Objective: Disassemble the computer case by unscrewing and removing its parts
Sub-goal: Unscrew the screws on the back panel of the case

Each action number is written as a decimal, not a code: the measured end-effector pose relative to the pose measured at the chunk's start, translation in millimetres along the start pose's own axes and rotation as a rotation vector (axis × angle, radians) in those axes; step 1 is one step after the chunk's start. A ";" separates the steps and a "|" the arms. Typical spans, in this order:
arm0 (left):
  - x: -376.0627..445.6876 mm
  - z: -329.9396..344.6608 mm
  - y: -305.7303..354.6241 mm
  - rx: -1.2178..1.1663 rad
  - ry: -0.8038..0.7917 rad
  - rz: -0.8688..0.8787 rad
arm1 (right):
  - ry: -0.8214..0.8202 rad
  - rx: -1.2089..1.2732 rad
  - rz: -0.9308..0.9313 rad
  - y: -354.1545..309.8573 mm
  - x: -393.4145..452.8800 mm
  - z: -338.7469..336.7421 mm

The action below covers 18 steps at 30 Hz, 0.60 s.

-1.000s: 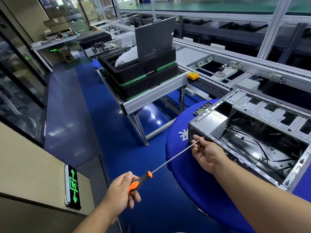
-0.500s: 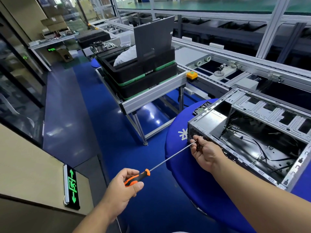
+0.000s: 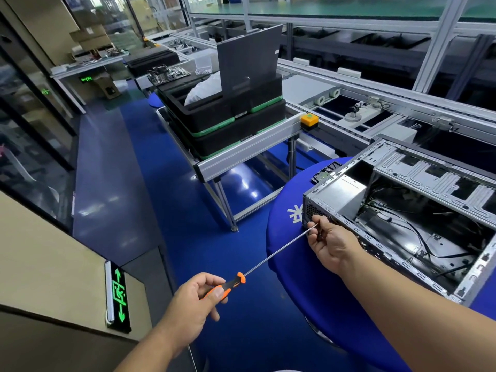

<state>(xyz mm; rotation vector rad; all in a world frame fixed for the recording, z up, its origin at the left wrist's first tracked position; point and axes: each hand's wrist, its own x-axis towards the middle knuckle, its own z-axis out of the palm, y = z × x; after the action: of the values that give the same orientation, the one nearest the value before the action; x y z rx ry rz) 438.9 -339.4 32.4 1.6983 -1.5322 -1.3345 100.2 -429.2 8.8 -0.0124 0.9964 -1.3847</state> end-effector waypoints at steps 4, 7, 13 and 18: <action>-0.9 -0.1 1.9 -0.096 -0.059 -0.051 | 0.000 0.003 0.002 -0.7 -1.4 0.5; -1.6 -0.1 2.3 -0.176 -0.089 -0.087 | 0.008 0.006 0.001 -1.1 -2.7 2.6; -0.5 -0.3 4.3 -0.226 -0.108 -0.178 | 0.023 0.016 0.012 -2.4 -4.9 5.9; 0.7 -1.5 5.2 -0.232 -0.111 -0.131 | 0.033 0.009 0.013 -2.6 -4.7 8.4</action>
<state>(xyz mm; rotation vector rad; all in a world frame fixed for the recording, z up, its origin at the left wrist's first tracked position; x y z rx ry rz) 437.7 -341.7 37.2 1.6242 -1.2846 -1.6298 103.7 -430.5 18.0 0.0240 1.0160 -1.3812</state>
